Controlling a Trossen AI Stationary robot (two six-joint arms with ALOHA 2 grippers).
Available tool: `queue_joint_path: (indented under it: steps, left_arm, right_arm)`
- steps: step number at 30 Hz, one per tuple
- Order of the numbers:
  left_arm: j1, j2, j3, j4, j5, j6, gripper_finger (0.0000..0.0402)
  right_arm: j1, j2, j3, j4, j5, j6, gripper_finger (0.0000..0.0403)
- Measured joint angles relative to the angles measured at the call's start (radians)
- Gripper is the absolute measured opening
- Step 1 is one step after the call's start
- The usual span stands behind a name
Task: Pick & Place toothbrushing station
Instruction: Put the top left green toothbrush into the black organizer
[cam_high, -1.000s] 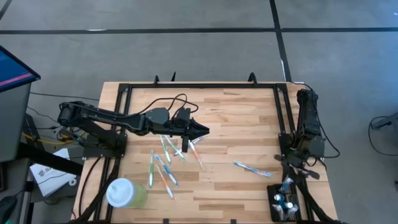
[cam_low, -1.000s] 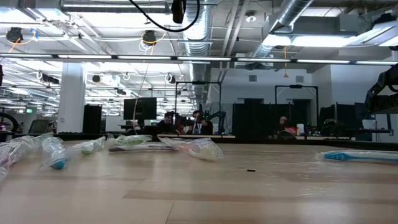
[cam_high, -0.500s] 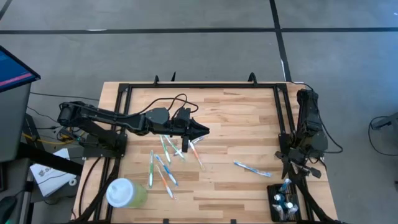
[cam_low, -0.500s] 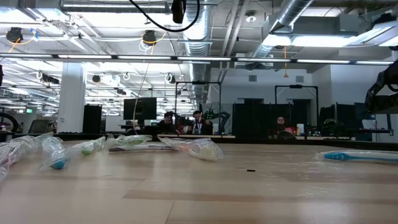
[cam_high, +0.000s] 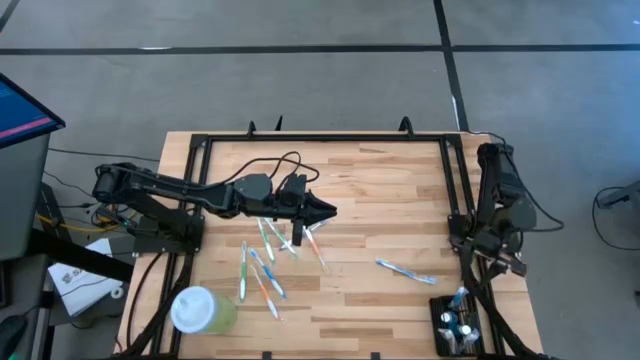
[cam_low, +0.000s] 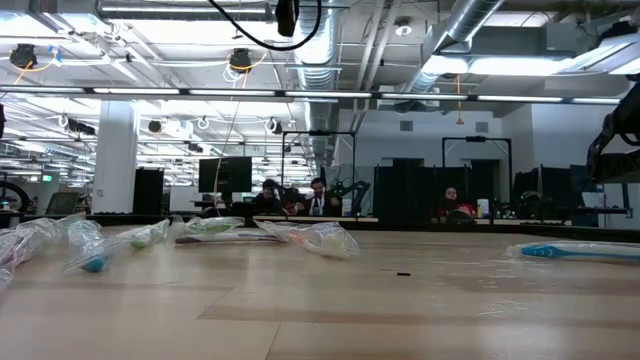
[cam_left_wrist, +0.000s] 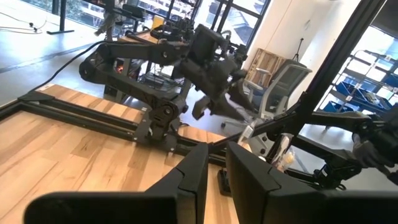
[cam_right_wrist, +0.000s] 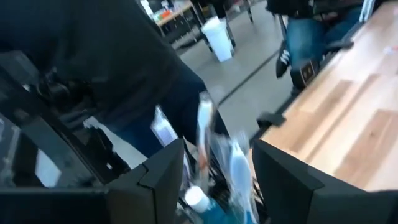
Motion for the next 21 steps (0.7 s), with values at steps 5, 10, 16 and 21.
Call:
queue_joint_path:
  steps: [5, 10, 16, 21]
  left_arm:
    - [0.0, 0.0, 0.0, 0.0, 0.0, 0.008, 0.0053]
    - [0.0, 0.0, 0.0, 0.001, 0.0, 0.007, 0.0053]
    - [0.0, 0.0, 0.0, 0.008, -0.003, -0.027, 0.0053]
    - [0.005, 0.0, 0.0, 0.016, -0.047, -0.172, 0.0053]
  right_arm:
    - [0.0, 0.0, 0.069, 0.0, 0.0, -0.021, 0.018]
    - [-0.004, 0.0, 0.117, 0.037, 0.0, -0.032, 0.0182]
    - [-0.008, 0.0, 0.161, 0.203, 0.0, -0.124, 0.0185]
    - [-0.008, 0.0, 0.185, 0.408, 0.0, -0.133, 0.0182]
